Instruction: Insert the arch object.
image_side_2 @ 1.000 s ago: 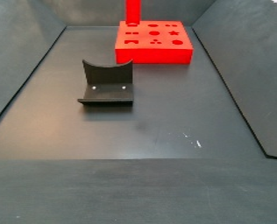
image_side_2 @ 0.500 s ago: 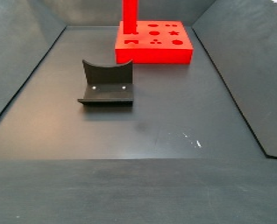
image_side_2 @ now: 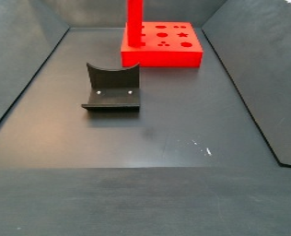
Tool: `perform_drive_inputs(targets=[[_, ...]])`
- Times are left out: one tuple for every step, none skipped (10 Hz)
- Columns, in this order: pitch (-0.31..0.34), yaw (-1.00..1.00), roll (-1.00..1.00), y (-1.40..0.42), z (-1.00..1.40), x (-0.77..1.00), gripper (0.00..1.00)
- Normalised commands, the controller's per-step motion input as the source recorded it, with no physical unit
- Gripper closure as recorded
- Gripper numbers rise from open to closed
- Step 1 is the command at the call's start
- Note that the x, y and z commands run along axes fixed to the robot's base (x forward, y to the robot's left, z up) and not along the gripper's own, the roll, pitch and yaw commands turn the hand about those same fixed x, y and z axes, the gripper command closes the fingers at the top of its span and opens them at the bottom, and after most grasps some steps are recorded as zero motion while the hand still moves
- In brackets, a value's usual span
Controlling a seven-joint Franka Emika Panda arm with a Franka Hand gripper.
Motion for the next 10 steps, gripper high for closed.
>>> perform_drive_inputs(targets=[[-0.029, -0.18, 0.02, 0.03, -0.28, -0.21, 1.00], [-0.029, -0.20, 0.01, 0.03, -0.22, -0.22, 1.00], [-0.021, -0.19, 0.01, 0.01, -0.20, -0.22, 1.00], [-0.026, -0.12, 0.00, 0.00, -0.20, -0.14, 1.00], [-0.021, -0.05, 0.00, 0.00, -0.23, -0.01, 1.00], [-0.034, -0.02, 0.00, -0.01, -0.26, 0.00, 1.00], [-0.066, 0.00, 0.00, -0.03, -0.36, 0.01, 1.00], [-0.109, 0.00, 0.04, -0.07, -0.59, 0.16, 1.00], [-0.131, 0.00, 0.16, 0.00, -0.79, 0.21, 1.00], [-0.126, 0.00, 0.14, -0.03, -0.83, 0.21, 1.00]])
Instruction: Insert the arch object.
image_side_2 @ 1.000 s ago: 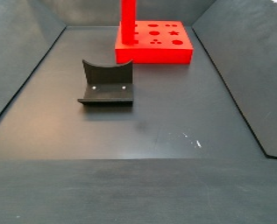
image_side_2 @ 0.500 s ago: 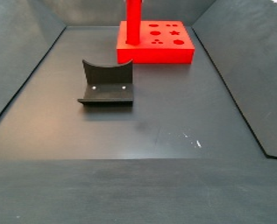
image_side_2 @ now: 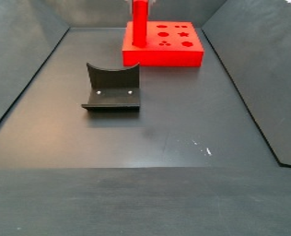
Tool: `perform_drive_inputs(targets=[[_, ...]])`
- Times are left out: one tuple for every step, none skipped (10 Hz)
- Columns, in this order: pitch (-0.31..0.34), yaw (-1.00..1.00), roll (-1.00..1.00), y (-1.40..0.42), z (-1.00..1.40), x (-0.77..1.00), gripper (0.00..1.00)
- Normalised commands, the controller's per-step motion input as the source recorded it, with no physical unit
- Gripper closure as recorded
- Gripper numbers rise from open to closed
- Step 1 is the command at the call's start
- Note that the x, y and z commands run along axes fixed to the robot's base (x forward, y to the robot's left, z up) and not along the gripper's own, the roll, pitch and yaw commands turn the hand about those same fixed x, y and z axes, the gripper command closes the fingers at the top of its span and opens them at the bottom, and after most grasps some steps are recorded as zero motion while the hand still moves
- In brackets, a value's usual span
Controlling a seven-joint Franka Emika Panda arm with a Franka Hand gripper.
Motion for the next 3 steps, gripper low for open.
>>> perform_drive_inputs(targets=[[-0.103, -0.03, 0.07, 0.00, -0.73, 0.17, 1.00], [0.000, -0.02, 0.00, 0.00, 0.00, 0.05, 1.00], [0.000, 0.00, 0.00, 0.00, 0.00, 0.00, 1.00]])
